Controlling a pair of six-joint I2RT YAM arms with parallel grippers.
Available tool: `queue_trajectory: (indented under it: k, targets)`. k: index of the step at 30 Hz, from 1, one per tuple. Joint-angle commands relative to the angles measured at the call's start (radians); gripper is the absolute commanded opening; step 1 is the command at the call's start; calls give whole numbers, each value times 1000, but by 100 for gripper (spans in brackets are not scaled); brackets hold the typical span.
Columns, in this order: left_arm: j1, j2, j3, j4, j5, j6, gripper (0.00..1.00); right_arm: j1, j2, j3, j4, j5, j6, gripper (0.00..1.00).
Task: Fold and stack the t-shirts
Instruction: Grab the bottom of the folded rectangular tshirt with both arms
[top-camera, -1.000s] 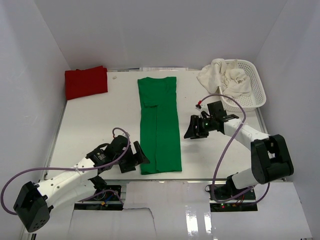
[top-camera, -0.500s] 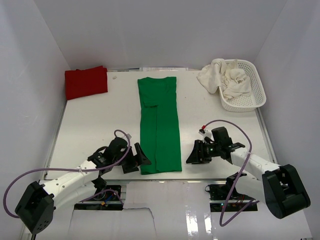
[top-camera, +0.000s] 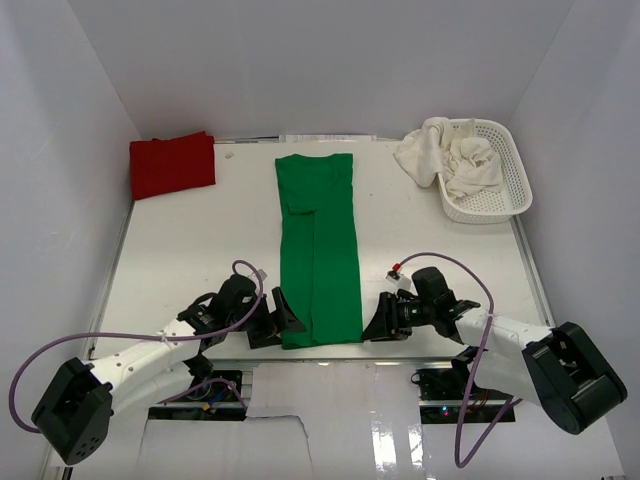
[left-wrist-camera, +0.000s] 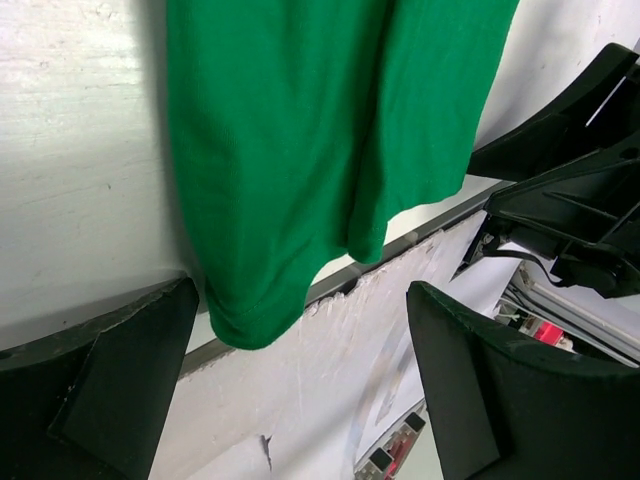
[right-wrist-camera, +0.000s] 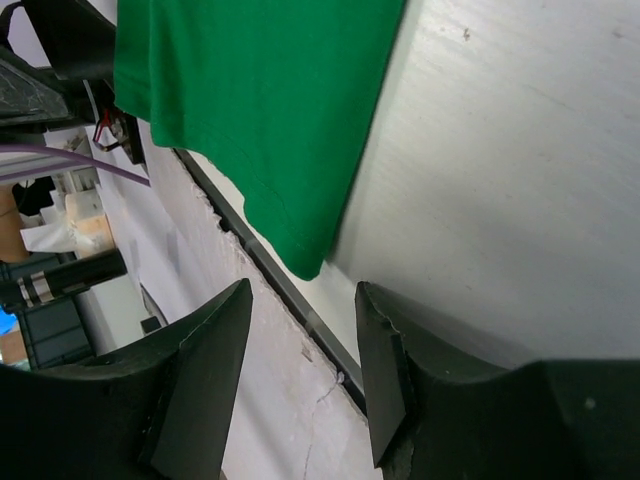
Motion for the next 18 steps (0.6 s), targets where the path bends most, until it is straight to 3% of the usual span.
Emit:
queue_trajectory:
  k: [1,13,15,18]
  targets:
    - [5,8,-5,-105,-23,6,98,28,35,-14,90,29,51,52]
    - [5,-26,-34,-163,-4,-15,98,132,149,9,208,71,123,50]
    - [5,-31,-37,-164,-6,-15,97,137,164,15,212,74,126,41]
    - [5,-31,-43,-163,-7,-17,97,140,161,17,208,84,126,37]
